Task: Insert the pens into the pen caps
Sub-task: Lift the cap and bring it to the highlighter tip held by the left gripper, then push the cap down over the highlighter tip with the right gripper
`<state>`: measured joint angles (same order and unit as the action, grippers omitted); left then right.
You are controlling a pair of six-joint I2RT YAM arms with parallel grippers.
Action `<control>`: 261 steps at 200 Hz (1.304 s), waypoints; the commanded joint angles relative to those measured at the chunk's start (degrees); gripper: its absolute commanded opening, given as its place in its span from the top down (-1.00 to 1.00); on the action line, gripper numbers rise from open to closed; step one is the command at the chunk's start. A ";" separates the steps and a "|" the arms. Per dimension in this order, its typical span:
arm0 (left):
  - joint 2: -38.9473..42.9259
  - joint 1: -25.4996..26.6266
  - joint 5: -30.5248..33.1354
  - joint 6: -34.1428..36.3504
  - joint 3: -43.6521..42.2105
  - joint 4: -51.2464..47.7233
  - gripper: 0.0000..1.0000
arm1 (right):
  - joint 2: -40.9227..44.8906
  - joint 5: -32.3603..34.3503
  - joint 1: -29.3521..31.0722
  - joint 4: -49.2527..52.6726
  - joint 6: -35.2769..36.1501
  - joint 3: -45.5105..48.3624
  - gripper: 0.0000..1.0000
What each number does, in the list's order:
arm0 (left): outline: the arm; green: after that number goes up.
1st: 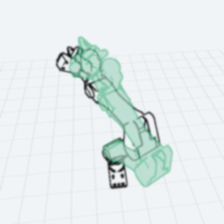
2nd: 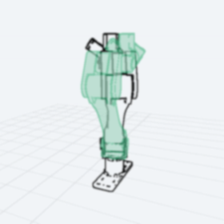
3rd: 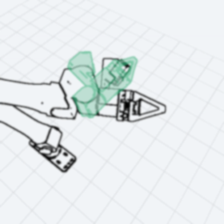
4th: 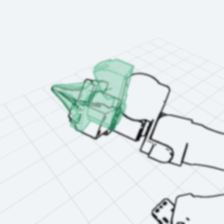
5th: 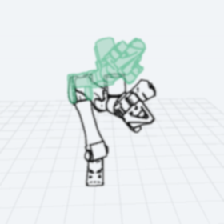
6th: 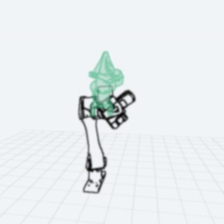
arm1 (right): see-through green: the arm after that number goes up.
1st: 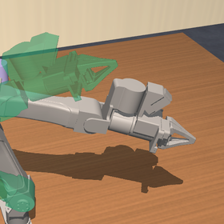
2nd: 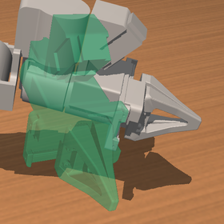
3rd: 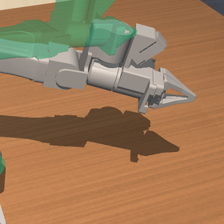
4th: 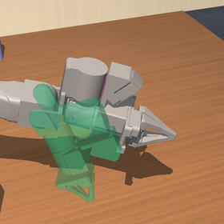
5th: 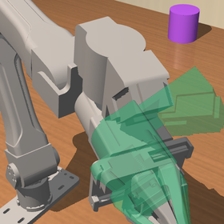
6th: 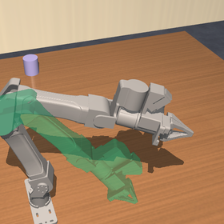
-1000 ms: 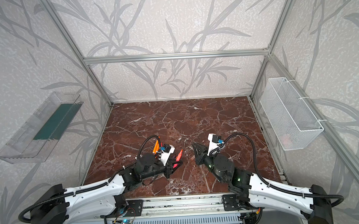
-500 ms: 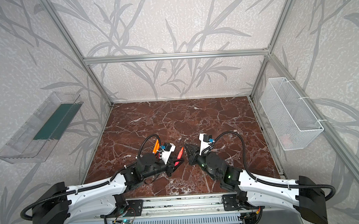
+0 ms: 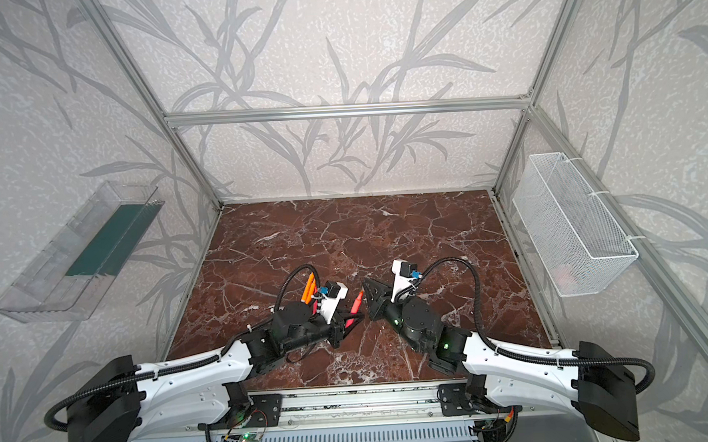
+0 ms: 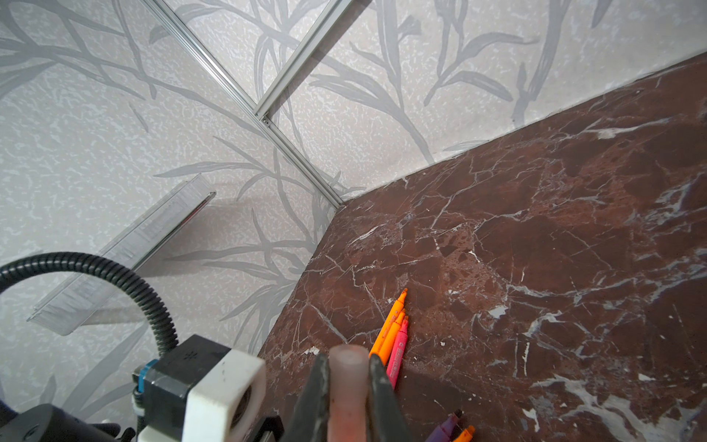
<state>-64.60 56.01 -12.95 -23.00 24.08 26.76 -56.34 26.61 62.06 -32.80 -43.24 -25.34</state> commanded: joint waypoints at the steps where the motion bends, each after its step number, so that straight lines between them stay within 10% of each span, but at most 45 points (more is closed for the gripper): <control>1: -0.03 0.32 0.31 0.20 1.77 1.71 1.00 | -0.76 1.99 -0.40 -2.45 -0.75 -1.72 0.92; 261: 1.29 0.33 2.69 0.33 0.90 1.80 1.00 | -4.24 0.46 -1.07 -3.15 -4.03 -0.59 1.00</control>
<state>-64.55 56.18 -11.27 -23.07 24.25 27.05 -60.29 26.89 61.21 -34.46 -46.33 -26.83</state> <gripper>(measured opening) 0.163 0.152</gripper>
